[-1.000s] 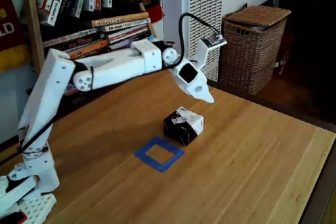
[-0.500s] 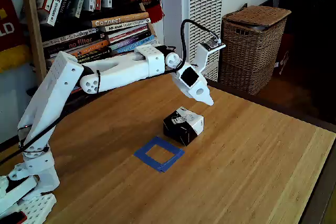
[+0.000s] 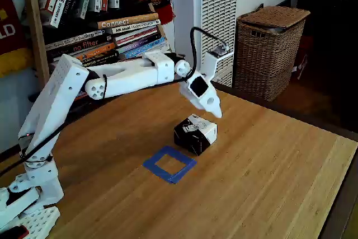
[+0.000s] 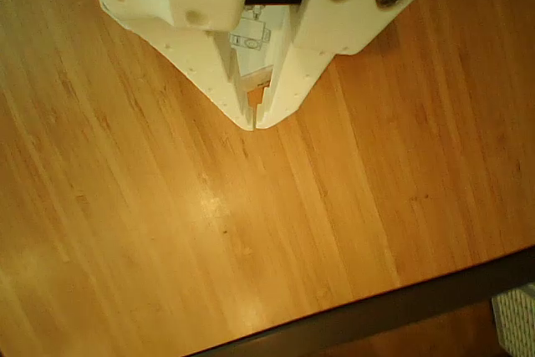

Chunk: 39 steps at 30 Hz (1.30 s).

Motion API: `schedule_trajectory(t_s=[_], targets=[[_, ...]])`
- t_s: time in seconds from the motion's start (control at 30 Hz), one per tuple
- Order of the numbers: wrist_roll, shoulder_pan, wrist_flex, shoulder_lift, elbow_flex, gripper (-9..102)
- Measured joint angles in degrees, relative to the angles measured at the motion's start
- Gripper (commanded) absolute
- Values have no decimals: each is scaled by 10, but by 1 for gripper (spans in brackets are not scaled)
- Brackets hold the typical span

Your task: Push the box on top of the target

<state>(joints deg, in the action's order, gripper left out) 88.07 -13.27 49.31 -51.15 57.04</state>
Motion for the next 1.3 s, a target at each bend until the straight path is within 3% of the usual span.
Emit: schedule_trajectory(t_s=[1.3], targets=[[47, 21, 13, -11, 78, 0]])
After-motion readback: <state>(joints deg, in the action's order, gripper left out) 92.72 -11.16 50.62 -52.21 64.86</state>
